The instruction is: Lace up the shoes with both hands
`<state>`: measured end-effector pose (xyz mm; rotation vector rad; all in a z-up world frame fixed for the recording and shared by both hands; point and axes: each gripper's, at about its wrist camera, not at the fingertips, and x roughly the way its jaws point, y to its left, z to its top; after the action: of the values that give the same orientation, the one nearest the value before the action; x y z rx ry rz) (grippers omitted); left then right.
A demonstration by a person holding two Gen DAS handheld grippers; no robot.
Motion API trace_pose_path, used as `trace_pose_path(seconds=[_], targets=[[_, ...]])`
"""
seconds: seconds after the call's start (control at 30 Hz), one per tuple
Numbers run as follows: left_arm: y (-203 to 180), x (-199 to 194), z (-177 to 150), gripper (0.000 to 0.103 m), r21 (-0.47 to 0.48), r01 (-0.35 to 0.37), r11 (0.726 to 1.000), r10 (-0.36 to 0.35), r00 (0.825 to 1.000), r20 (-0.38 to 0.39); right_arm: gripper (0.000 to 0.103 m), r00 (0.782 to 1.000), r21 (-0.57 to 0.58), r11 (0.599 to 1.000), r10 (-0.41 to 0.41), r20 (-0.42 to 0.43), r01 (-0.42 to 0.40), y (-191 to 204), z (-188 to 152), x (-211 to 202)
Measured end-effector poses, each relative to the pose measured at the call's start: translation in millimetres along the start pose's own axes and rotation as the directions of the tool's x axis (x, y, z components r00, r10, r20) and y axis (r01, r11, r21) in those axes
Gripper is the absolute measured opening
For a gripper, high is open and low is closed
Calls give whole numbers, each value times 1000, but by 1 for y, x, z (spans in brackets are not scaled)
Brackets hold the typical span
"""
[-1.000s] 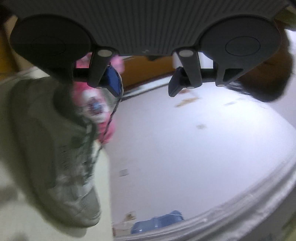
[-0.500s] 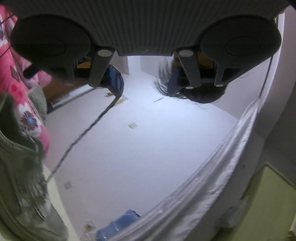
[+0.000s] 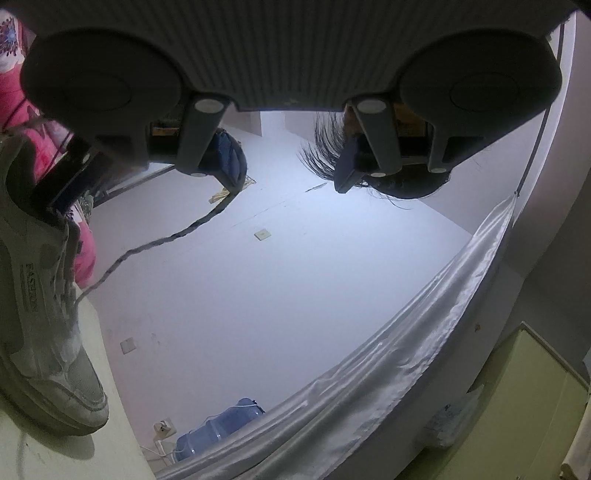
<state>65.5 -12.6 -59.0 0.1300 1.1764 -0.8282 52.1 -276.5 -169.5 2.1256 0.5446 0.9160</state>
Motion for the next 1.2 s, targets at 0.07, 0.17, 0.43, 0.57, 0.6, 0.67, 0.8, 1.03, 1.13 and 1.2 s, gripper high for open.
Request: trace_pose_path(seconds=[0.07,0.17,0.43,0.57,0.6,0.67,0.8,1.03,1.13,1.2], targets=[[1,-2,9,3,-43,29,999,-28,999,27,55,1000,3,1000,2,0,-2,-1,2,-2],[8,-8,17,3,-138,90,986,-81,995,65,55,1000,2,1000,8,0,-8,0,7,-2],[59,-29,31,3,-344,96,934,-45,987,152,55,1000,4,1000,13,11,-13,1,18,-8],[77,-25,38,3,-330,-10,944,38,996,78,55,1000,15,1000,2,12,-2,-1,19,-9],[83,-23,40,3,-329,-35,944,54,997,49,55,1000,17,1000,1,12,-1,-1,20,-10],[96,-17,38,3,-333,-62,941,60,998,-18,55,1000,20,1000,-2,16,2,-2,20,-10],[117,-7,25,7,-380,-109,919,72,992,-108,55,999,15,1000,-9,41,9,0,21,-15],[92,-26,8,38,-282,-223,933,214,975,-62,56,984,-2,995,-97,151,99,4,32,-32],[74,-41,5,41,-273,-205,940,215,977,5,56,950,-1,981,-188,248,194,6,40,-45],[62,-49,4,47,-262,-181,948,205,977,67,57,910,-16,958,-268,317,288,14,46,-54]])
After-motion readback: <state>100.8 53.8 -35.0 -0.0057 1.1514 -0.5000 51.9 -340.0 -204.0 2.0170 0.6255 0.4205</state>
